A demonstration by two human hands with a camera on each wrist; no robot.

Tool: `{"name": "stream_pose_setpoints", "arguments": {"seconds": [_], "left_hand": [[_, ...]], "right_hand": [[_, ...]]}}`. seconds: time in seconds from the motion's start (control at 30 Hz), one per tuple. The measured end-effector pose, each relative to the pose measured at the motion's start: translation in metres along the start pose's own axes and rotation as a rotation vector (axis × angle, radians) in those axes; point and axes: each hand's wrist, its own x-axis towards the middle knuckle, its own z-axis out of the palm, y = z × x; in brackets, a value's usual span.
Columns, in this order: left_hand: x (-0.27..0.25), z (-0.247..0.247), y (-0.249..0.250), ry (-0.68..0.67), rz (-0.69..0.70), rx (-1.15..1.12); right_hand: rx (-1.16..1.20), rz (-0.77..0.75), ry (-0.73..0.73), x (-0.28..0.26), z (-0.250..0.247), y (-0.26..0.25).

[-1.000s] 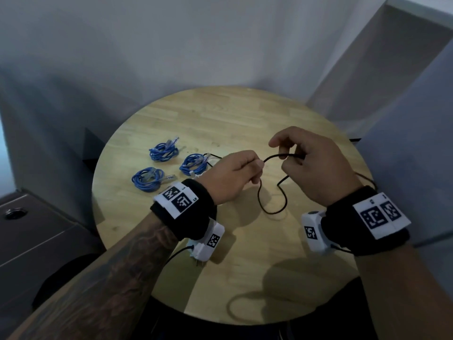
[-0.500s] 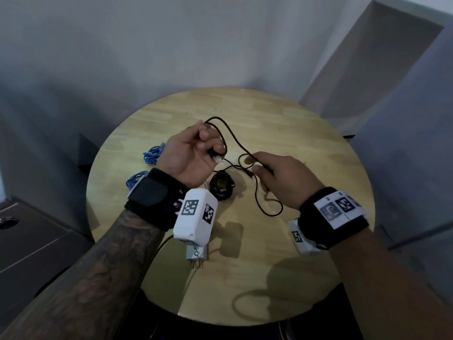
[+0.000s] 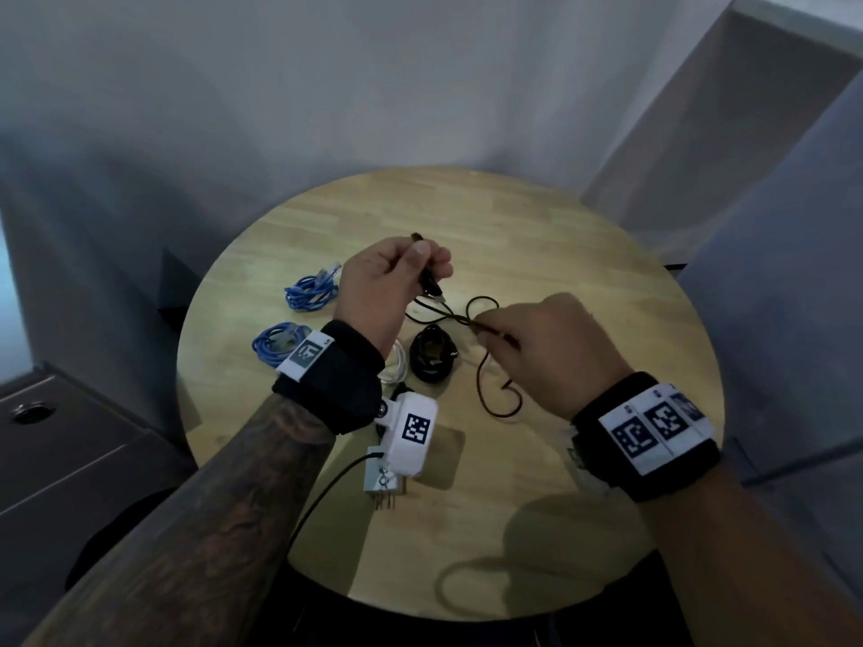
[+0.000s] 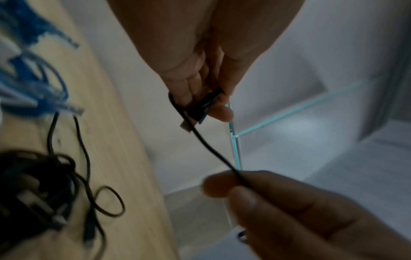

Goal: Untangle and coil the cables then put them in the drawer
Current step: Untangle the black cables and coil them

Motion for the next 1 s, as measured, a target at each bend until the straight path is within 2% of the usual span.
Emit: {"name": "stream_pose_setpoints", "arguments": {"seconds": [0.1,0.23,0.33,0.43,0.47,0.53,0.63,0.7,0.77,0.9,1.0], "left_hand": [[-0.001,-0.001,-0.001,-0.044,0.048,0.190],[-0.006,0.003,-0.010,-0.085,0.110,0.435],[-0.015,0.012,-0.013,-0.293,0.125,0.658],[-0.027,0.024,-0.012,-0.489,0.060,0.614],[-0.029,0.027,-0.012,-0.506,0.041,0.584],[-0.029,0.031,-0.009,-0.458,-0.045,0.439],[-0.020,0.028,0.000,-0.364,-0.299,-0.088],[-0.011,0.021,0.005,-0.320,-0.407,-0.450],[-0.005,0.015,0.006,-0.292,-0.421,-0.633],[-0.001,0.010,0.006,-0.249,-0.417,-0.767],[0.006,0.005,0.006,-0.185,-0.409,-0.854]], "right_hand": [[-0.021,0.025,0.061,0.000,-0.011,0.023],[-0.074,-0.076,0.091,0.001,-0.015,0.014],[-0.118,-0.047,0.219,0.004,-0.022,0.017],[-0.066,0.006,0.294,0.004,-0.025,0.035],[-0.034,0.016,0.310,0.004,-0.024,0.041],[0.036,0.056,0.324,0.004,-0.021,0.059],[0.165,0.174,0.226,-0.001,-0.015,0.083],[0.227,0.196,0.144,-0.003,-0.009,0.087],[0.239,0.190,0.076,-0.002,-0.005,0.081],[0.366,0.219,-0.066,0.000,0.000,0.058],[0.780,0.283,-0.096,-0.001,0.001,0.035]]}}
